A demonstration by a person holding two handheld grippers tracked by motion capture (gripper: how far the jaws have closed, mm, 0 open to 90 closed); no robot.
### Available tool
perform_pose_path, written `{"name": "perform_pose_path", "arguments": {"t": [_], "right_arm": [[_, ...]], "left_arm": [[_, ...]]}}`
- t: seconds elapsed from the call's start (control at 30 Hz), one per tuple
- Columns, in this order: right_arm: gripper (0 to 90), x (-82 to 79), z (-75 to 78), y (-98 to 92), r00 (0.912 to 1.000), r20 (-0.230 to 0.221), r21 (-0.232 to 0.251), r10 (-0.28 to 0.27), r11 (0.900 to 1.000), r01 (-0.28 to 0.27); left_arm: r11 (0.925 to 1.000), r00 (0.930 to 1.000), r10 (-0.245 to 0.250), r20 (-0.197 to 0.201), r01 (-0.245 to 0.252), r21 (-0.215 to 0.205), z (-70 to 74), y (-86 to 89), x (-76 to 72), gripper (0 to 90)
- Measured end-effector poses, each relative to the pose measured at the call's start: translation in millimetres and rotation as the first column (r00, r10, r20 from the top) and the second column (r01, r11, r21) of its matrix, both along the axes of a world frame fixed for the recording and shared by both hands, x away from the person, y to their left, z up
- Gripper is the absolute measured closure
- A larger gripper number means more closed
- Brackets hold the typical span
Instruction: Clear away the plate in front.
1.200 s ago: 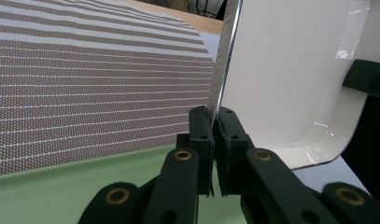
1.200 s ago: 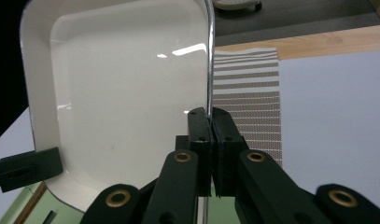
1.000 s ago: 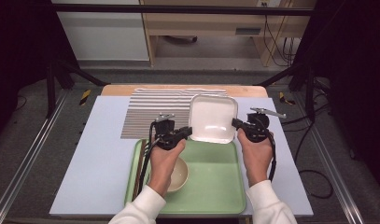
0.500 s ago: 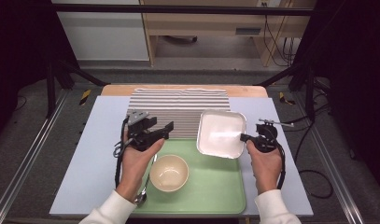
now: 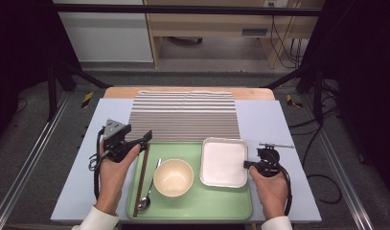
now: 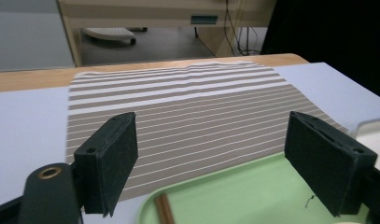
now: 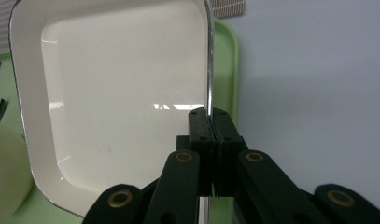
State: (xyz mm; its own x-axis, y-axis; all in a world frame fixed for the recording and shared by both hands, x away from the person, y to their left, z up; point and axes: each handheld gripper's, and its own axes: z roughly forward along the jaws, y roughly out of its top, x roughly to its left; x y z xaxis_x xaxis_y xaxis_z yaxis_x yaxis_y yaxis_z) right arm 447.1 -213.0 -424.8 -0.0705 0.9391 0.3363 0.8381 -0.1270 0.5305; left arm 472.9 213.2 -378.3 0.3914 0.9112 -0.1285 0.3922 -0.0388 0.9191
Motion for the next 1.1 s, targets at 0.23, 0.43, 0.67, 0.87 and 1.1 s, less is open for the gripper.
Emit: {"name": "perform_pose_path", "arguments": {"t": [0.23, 0.43, 0.67, 0.87, 1.1], "right_arm": [[88.9, -6.0, -9.0, 12.9, 0.9968, -0.064, -0.013, 0.049, 0.999, -0.050], [88.8, -8.4, -12.6, 19.4, 0.9914, -0.104, 0.010, 0.080, 0.997, -0.079], [88.8, -9.0, -14.6, 19.8, 0.9852, -0.148, 0.027, 0.087, 0.996, -0.084], [88.8, -8.5, -16.5, 17.3, 0.9786, -0.179, 0.039, 0.102, 0.995, -0.096], [88.6, -8.2, -21.1, 11.7, 0.9748, -0.200, 0.068, 0.098, 0.994, -0.086]], "left_arm": [[0.9991, 0.9991, 0.041, 0.004, -0.041, 0.008, -3.9, 28.6, -3.8, 16.0], [0.9970, 0.9970, 0.078, 0.006, -0.078, -0.006, -1.4, 46.4, -6.0, 16.0], [0.9944, 0.9946, 0.104, 0.000, -0.104, -0.016, -1.7, 56.6, -6.2, 16.0], [0.9950, 0.9950, 0.099, -0.013, -0.099, -0.011, -4.2, 55.5, -5.5, 16.0], [0.9959, 0.9957, 0.090, -0.022, -0.090, 0.006, -7.0, 52.7, -4.6, 16.0]]}}
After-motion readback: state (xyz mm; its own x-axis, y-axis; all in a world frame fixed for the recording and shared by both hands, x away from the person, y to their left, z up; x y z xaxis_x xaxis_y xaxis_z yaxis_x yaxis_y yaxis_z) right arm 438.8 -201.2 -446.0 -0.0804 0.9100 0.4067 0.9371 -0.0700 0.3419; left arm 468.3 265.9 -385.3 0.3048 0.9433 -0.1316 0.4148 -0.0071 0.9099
